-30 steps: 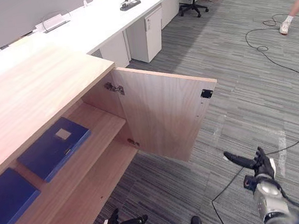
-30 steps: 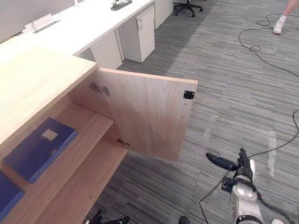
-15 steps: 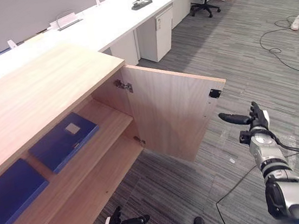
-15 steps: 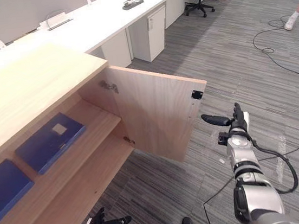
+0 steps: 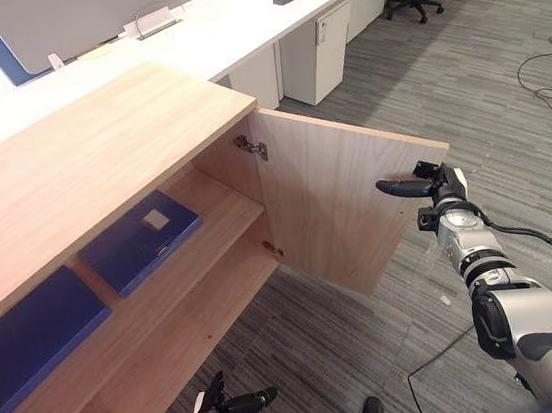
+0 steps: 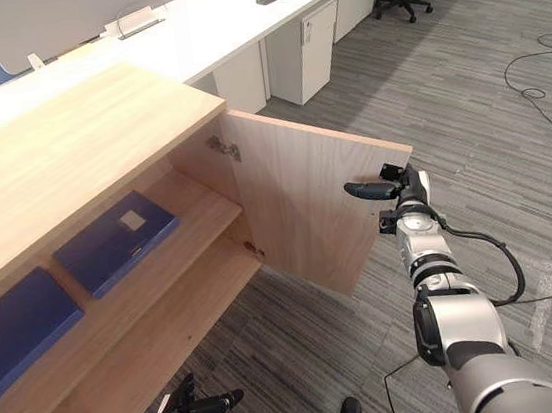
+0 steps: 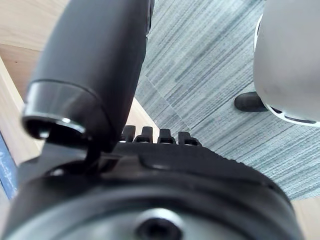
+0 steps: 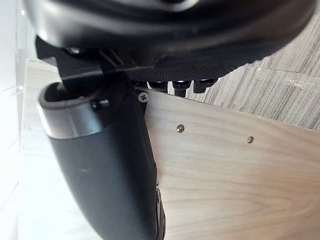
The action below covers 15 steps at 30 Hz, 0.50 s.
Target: Walk over to the cabinet, pick up the folder, carry it to the office cabinet, place the folder inside the office cabinet, then close the office cabinet door
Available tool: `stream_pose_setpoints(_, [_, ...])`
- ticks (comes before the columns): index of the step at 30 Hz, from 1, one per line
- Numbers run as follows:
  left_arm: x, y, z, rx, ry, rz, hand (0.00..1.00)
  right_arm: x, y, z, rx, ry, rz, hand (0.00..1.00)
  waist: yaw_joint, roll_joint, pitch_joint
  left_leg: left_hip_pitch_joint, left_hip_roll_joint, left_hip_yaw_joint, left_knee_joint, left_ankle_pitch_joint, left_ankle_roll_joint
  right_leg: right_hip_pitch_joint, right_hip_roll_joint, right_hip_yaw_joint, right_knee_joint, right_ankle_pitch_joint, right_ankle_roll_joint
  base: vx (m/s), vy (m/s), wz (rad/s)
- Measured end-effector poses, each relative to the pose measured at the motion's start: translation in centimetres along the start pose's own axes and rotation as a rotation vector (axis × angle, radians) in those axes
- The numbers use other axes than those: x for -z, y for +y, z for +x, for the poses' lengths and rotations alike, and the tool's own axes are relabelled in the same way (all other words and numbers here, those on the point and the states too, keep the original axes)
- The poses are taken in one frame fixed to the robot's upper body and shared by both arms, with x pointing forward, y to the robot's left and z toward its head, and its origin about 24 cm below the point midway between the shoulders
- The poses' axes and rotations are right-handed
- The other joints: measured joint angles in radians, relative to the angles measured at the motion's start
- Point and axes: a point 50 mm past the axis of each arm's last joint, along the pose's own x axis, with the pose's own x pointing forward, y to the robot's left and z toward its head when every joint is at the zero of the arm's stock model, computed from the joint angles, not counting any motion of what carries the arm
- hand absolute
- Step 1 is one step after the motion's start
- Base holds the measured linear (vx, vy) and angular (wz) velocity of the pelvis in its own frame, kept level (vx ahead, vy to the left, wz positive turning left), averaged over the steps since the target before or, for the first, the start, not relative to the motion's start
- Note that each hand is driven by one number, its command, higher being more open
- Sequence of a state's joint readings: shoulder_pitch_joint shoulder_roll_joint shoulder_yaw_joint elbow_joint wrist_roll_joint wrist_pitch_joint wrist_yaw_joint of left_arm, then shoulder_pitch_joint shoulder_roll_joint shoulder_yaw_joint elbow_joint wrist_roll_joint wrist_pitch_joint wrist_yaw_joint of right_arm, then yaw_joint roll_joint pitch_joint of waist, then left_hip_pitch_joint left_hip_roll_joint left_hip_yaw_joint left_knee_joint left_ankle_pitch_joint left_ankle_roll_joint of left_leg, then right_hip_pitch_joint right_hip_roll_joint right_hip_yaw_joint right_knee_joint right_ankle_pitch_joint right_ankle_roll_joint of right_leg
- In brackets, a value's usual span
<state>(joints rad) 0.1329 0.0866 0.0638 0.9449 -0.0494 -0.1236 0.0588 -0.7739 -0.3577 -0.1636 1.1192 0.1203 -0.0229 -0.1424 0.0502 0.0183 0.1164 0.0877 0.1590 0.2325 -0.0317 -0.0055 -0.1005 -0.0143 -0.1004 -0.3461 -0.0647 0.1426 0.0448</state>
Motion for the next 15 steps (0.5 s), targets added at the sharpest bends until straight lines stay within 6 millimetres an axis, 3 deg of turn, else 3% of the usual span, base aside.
stream_pose_setpoints(6, [0.0, 0.0, 0.0, -0.001, -0.001, 0.001, 1.00, -0.1, 0.2, 0.0, -0.020, -0.008, -0.069, 1.00, -0.004, 0.003, 0.008, 0.000, 0.001, -0.001, 0.000, 0.000, 0.000, -0.001, 0.002, 0.000, 0.000, -0.001, -0.001, -0.01, 0.002, 0.00])
stream_pose_setpoints(11, [0.2, 0.5, 0.0, -0.020, 0.011, 0.002, 1.00, 1.0, 1.0, -2.2, -0.141, -0.163, -0.431, 1.00, -0.035, 0.000, 0.021, -0.001, 0.019, 0.013, 0.001, -0.003, -0.009, -0.011, 0.020, 0.016, 0.000, -0.008, -0.001, -0.02, -0.001, -0.12])
stream_pose_setpoints(14, [0.9, 1.2, 0.0, -0.040, 0.046, 0.004, 1.00, 4.4, 2.7, -5.4, -0.402, -0.189, -0.662, 1.00, -0.064, -0.002, 0.021, 0.003, 0.048, 0.036, 0.009, -0.011, -0.021, -0.018, 0.049, 0.032, 0.000, -0.017, -0.011, 0.02, -0.054, -0.25])
stream_pose_setpoints(15, [0.8, 1.4, 0.1, -0.040, 0.048, 0.024, 1.00, 6.7, 3.2, -6.9, -0.534, -0.137, -0.714, 1.00, -0.064, -0.003, 0.020, 0.004, 0.059, 0.035, 0.011, -0.011, -0.027, -0.018, 0.061, 0.032, 0.001, -0.024, -0.016, 0.03, -0.082, -0.06])
